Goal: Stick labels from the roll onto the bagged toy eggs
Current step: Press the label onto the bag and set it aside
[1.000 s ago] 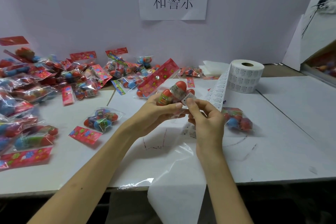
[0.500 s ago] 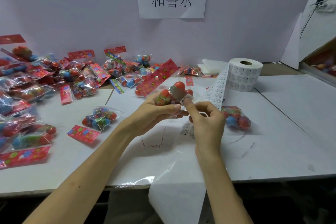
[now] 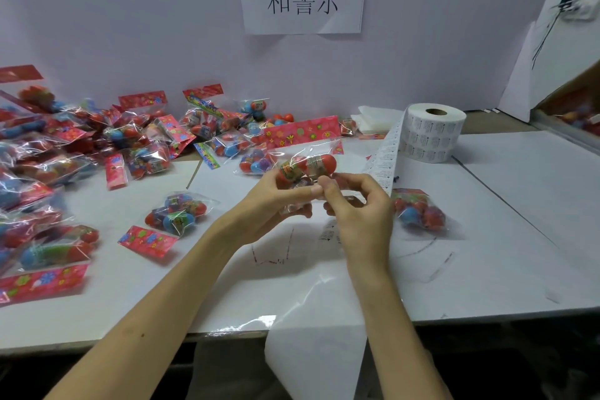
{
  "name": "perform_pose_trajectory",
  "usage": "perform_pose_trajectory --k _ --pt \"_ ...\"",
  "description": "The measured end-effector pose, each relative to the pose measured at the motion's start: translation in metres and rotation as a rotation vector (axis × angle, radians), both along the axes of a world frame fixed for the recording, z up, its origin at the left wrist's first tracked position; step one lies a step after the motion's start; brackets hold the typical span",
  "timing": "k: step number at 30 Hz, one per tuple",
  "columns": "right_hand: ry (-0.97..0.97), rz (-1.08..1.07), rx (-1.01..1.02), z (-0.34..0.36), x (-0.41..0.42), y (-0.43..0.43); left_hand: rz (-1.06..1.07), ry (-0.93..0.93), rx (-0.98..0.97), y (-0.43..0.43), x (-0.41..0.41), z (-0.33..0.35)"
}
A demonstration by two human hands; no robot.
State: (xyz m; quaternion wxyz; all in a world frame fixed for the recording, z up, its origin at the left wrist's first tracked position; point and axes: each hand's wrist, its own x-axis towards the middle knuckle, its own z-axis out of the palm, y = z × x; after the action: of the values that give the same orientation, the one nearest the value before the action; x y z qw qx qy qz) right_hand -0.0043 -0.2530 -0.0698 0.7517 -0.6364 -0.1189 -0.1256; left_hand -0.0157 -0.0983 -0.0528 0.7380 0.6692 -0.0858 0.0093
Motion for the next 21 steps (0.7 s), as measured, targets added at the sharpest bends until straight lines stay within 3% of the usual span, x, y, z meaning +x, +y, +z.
perform_pose_trajectory --k 10,21 --pt "0.133 0.069 0.153 0.0009 0.0035 -0.0012 -0.009 0.017 0.023 0.0040 -0.0009 0.0020" --pt "0.051 0.059 0.059 -0.0003 0.0007 -0.0003 0.055 0.001 0.047 0.0014 -0.0007 0.0023"
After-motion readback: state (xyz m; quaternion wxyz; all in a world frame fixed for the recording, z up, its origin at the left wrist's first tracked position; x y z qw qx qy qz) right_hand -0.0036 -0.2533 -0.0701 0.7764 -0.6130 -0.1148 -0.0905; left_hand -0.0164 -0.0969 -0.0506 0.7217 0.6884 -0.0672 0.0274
